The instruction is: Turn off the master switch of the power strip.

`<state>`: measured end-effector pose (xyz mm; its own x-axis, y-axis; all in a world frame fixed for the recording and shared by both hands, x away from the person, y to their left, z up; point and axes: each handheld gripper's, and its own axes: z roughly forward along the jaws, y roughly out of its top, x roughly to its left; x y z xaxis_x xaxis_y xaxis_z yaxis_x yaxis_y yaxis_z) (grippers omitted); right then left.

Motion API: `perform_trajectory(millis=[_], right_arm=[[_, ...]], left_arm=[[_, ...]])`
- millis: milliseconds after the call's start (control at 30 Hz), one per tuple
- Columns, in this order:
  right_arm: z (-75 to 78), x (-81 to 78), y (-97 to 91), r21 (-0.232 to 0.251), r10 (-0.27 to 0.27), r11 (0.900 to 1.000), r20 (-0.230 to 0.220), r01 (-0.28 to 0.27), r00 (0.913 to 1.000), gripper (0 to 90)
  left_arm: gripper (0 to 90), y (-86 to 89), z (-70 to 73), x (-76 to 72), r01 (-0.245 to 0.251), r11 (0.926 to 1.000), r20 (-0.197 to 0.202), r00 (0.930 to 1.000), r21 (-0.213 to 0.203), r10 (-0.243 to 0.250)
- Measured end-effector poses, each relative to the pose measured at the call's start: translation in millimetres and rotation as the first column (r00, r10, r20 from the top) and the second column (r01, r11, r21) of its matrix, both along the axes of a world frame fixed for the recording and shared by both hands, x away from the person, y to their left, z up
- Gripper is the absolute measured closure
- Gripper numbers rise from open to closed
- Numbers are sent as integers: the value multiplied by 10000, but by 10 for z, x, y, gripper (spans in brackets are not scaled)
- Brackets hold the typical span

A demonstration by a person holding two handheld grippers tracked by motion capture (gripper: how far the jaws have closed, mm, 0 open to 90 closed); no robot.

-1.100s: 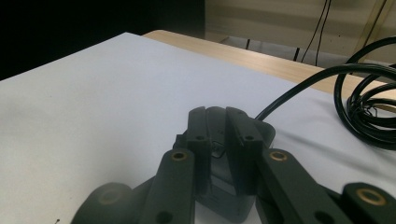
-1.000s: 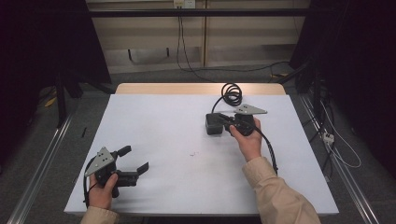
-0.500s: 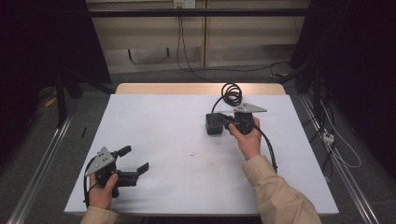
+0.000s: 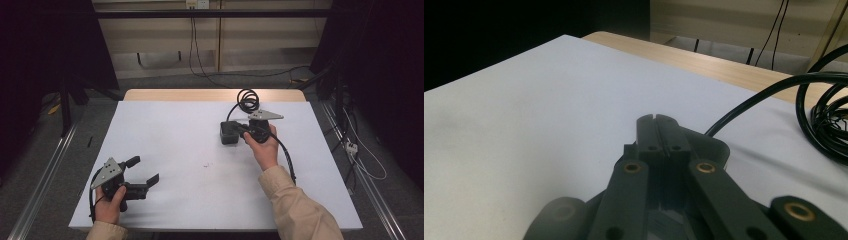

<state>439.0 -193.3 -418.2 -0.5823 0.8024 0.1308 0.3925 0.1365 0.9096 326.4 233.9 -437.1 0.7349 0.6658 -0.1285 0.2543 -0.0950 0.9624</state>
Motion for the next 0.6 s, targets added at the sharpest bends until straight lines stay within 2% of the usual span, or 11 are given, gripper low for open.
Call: perform_trajectory(millis=[333, 600], right_arm=[[-18, 19, 18, -196, 68, 9998, -49, -69, 10000, 900], [-39, 33, 16, -172, 74, 9998, -127, -76, 9999, 900]], left_arm=[[23, -2, 1, -2, 15, 10000, 0, 10000, 22, -15], [23, -5, 1, -6, 1, 10000, -13, 10000, 33, -1]])
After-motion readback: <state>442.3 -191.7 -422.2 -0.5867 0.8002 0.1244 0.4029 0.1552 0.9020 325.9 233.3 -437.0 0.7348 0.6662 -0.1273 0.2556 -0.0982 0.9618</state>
